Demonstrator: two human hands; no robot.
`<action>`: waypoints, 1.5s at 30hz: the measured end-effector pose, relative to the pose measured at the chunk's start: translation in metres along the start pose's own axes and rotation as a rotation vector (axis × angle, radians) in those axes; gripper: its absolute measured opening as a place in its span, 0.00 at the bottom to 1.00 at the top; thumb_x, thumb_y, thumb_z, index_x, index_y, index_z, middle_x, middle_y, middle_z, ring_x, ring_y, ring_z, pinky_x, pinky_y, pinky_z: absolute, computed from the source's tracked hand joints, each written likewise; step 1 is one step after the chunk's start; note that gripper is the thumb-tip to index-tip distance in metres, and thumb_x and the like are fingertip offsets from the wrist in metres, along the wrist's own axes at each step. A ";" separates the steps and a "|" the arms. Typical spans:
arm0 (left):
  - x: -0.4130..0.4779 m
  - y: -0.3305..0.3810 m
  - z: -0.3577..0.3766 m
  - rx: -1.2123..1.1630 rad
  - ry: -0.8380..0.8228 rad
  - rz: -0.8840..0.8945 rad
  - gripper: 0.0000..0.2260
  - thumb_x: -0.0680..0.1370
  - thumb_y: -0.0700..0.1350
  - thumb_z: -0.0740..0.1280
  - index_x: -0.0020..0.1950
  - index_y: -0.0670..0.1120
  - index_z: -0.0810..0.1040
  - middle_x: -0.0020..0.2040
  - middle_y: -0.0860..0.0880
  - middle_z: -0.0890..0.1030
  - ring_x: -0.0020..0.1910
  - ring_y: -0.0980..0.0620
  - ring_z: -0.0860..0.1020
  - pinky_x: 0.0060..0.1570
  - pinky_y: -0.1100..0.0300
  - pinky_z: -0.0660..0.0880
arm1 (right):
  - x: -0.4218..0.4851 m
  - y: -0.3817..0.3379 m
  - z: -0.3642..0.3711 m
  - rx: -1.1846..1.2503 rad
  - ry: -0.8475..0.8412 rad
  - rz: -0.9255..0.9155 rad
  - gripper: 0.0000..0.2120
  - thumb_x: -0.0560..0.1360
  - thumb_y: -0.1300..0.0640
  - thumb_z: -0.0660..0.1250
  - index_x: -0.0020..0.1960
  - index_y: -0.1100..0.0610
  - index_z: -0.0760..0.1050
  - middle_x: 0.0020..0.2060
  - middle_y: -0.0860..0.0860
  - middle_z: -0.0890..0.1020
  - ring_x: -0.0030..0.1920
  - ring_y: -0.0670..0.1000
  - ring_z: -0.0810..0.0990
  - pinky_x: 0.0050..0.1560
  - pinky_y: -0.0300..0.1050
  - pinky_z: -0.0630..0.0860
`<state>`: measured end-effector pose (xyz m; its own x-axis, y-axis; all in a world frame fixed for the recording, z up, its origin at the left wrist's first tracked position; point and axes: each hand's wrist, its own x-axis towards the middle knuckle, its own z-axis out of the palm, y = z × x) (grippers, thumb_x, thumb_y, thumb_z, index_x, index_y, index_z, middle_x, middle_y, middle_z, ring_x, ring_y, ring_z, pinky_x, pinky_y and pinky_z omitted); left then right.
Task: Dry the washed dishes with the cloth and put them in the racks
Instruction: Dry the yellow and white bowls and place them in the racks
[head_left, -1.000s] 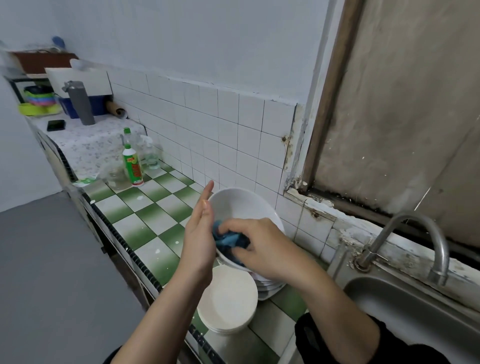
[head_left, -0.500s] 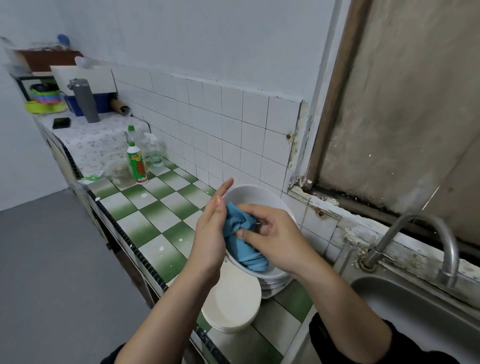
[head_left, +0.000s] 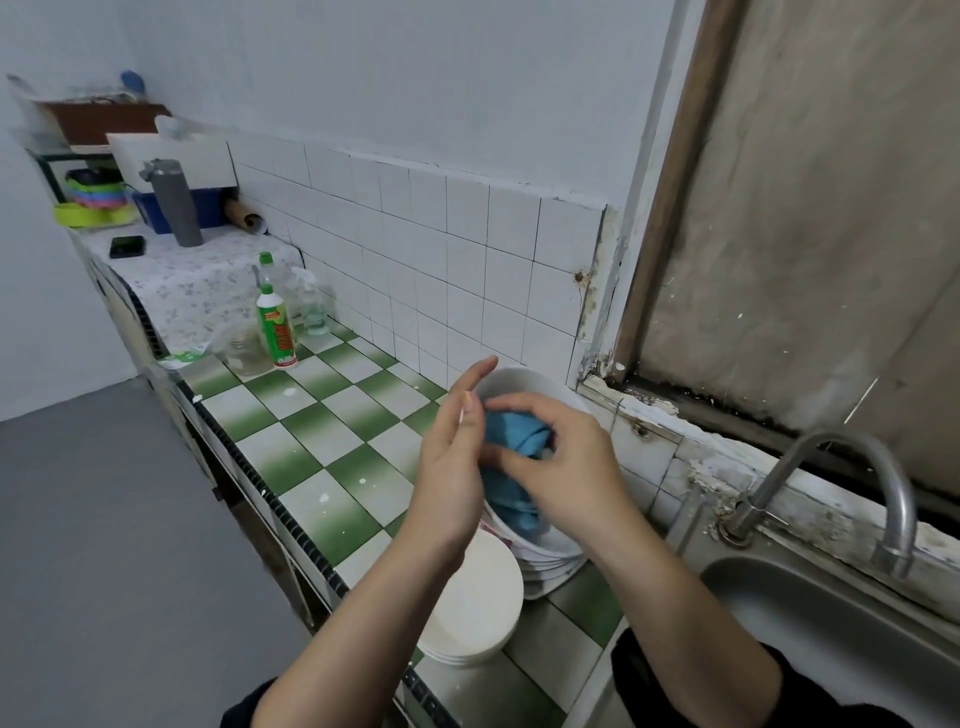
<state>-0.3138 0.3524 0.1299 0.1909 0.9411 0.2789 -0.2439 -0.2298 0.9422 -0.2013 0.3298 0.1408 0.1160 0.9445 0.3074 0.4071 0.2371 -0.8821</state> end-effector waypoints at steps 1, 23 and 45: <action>0.001 0.000 0.000 -0.014 0.020 -0.007 0.13 0.84 0.50 0.55 0.62 0.58 0.76 0.64 0.48 0.78 0.65 0.48 0.76 0.63 0.56 0.74 | -0.003 0.000 0.003 0.096 -0.078 0.027 0.18 0.71 0.62 0.75 0.49 0.39 0.81 0.48 0.43 0.85 0.53 0.43 0.81 0.57 0.42 0.77; -0.001 0.020 -0.020 0.031 -0.051 -0.075 0.16 0.78 0.57 0.58 0.60 0.57 0.80 0.62 0.46 0.79 0.65 0.44 0.75 0.68 0.46 0.70 | -0.015 -0.012 -0.003 0.193 -0.334 -0.031 0.18 0.66 0.67 0.76 0.49 0.49 0.77 0.48 0.51 0.83 0.53 0.55 0.81 0.59 0.54 0.78; -0.001 0.038 -0.017 0.087 -0.025 -0.045 0.16 0.75 0.59 0.58 0.58 0.61 0.81 0.63 0.56 0.79 0.67 0.50 0.73 0.70 0.41 0.66 | 0.006 -0.015 -0.058 -0.731 -0.688 -0.419 0.17 0.74 0.56 0.70 0.60 0.45 0.73 0.53 0.43 0.77 0.52 0.44 0.76 0.55 0.44 0.72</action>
<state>-0.3395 0.3471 0.1620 0.2239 0.9446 0.2400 -0.1518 -0.2094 0.9660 -0.1547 0.3189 0.1768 -0.5977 0.7989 0.0677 0.7631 0.5928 -0.2576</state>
